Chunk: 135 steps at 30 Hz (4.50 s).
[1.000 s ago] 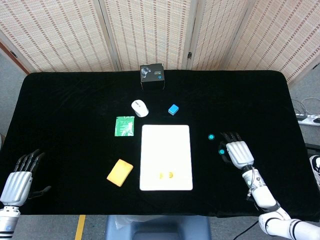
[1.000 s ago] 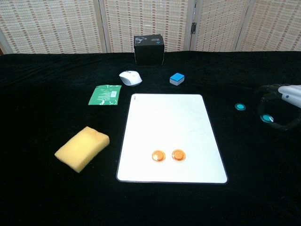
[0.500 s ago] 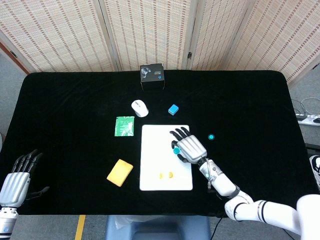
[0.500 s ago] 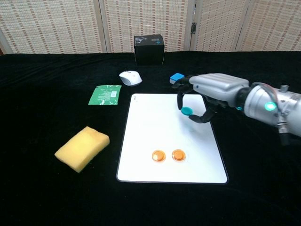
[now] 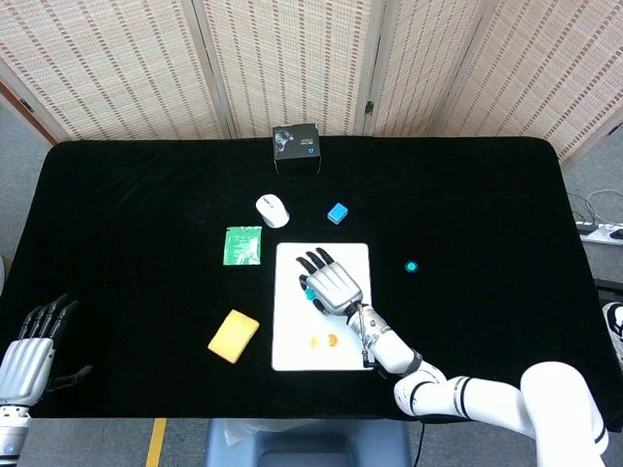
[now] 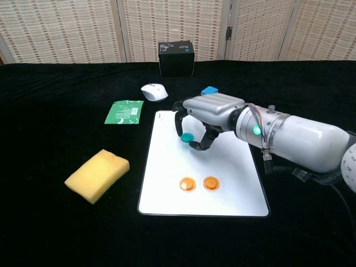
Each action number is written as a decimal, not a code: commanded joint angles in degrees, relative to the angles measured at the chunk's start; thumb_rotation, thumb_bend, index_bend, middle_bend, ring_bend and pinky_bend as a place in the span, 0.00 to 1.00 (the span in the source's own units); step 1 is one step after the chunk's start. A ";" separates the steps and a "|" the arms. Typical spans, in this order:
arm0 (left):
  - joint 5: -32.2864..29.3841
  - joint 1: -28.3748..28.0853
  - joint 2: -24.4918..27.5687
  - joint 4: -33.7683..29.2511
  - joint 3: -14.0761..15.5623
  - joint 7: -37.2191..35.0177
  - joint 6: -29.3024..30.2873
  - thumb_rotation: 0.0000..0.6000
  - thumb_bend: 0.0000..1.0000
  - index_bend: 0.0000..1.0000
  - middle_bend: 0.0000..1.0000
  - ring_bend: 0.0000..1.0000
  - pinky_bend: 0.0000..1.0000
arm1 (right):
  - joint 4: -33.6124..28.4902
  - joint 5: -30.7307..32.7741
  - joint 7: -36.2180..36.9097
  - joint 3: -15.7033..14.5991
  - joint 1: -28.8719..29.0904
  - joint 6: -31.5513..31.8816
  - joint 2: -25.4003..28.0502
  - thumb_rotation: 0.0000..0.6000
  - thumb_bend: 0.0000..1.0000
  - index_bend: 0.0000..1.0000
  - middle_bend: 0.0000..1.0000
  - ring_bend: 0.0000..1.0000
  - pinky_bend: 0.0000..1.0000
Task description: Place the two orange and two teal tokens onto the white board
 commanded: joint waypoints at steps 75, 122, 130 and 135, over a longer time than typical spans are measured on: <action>0.21 -1.39 -0.08 -2.17 -0.26 2.76 -1.49 1.00 0.17 0.01 0.00 0.00 0.00 | 19.61 -1.21 18.43 -3.19 -10.58 1.43 5.33 1.00 0.46 0.54 0.16 0.00 0.00; 0.20 -1.39 -0.97 -0.30 -0.09 1.15 -1.54 1.00 0.18 0.01 0.00 0.00 0.00 | -0.34 -2.22 3.04 -4.13 -2.63 2.90 2.17 1.00 0.46 0.31 0.14 0.00 0.00; 0.37 -1.55 -0.95 0.00 -0.26 0.57 -1.42 1.00 0.18 0.01 0.00 0.00 0.00 | -4.48 -3.68 3.93 -3.52 -4.47 7.63 5.87 1.00 0.46 0.26 0.14 0.00 0.00; 0.58 -1.82 -0.72 -0.18 -0.60 0.24 -1.18 1.00 0.17 0.01 0.00 0.00 0.00 | -11.59 -4.94 3.19 -4.34 -9.99 15.95 14.09 1.00 0.46 0.23 0.13 0.00 0.00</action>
